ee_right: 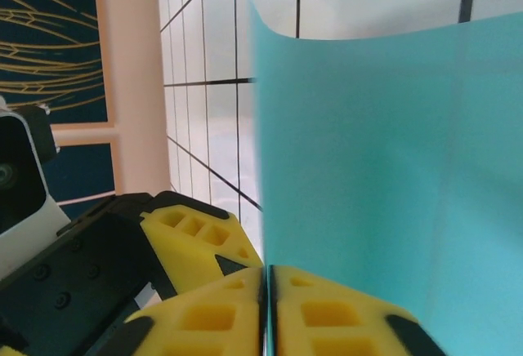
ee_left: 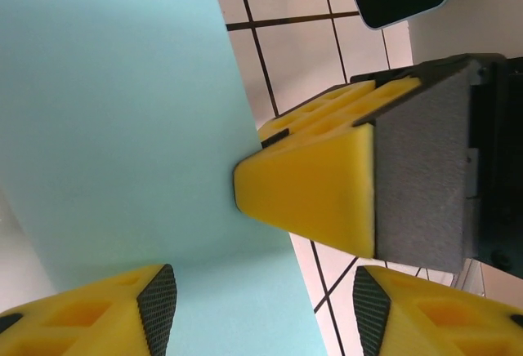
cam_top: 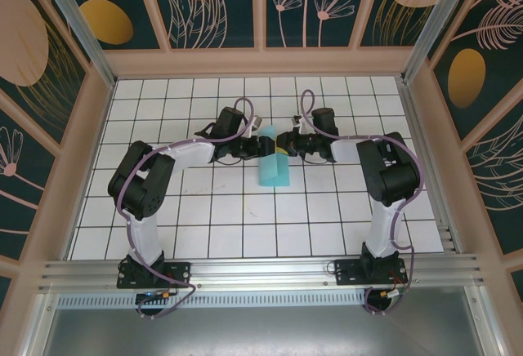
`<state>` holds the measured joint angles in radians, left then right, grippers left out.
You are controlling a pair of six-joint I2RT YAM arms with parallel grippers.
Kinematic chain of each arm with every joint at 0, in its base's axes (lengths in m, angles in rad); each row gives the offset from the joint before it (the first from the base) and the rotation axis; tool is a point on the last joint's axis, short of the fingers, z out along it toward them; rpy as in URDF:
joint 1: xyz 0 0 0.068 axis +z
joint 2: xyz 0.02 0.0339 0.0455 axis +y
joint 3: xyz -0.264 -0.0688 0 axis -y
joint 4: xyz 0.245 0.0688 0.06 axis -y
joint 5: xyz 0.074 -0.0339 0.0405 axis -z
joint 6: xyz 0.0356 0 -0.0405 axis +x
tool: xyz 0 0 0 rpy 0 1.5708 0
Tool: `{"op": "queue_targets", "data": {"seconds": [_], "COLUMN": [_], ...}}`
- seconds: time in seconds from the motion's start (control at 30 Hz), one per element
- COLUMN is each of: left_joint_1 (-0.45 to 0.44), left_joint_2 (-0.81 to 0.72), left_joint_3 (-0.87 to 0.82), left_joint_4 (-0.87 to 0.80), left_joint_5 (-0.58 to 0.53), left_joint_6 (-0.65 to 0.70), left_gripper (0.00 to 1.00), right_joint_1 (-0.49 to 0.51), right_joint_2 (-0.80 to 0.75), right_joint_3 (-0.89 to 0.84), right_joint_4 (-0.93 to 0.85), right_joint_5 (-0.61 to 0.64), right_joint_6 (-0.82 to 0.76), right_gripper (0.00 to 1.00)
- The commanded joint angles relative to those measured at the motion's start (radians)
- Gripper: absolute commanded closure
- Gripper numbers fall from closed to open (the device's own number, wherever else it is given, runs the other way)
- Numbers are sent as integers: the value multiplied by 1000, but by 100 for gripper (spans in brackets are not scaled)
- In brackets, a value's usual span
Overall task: Fold a paper plane with a square sheet of paper (fold left side to right side)
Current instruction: First fold in half a square sheet of paper at the center of the table.
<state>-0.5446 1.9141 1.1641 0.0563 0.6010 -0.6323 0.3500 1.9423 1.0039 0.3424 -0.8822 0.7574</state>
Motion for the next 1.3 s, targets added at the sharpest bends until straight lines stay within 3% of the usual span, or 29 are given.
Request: {"op": "queue_targets", "data": {"seconds": [0.0,0.27,0.9,1.0,1.27], "left_joint_1": [-5,-4,-8,-13,-23], "left_joint_2": [-25,-75,105,115,148], "left_joint_3": [17,18,87,95,123], "left_joint_4": [-13,-148,-172,-183,-223], "left_joint_5": [-26,-234,-212,-212,-226], "left_joint_6": [18,69,33,39,52], "left_gripper": [37,34,43,45,49], "right_joint_1": [3,-9,-16,-21,-59], "right_joint_2": [6,-13,-7,-11,-105], "right_joint_3": [32,34,46,44,46], "right_joint_4": [-52,-145,-251,-258,-384], "right_joint_5": [16,92,179,178,281], "right_joint_6": [-44,-102,-165,-170,-252], "right_gripper": [94,94,90,86,60]}}
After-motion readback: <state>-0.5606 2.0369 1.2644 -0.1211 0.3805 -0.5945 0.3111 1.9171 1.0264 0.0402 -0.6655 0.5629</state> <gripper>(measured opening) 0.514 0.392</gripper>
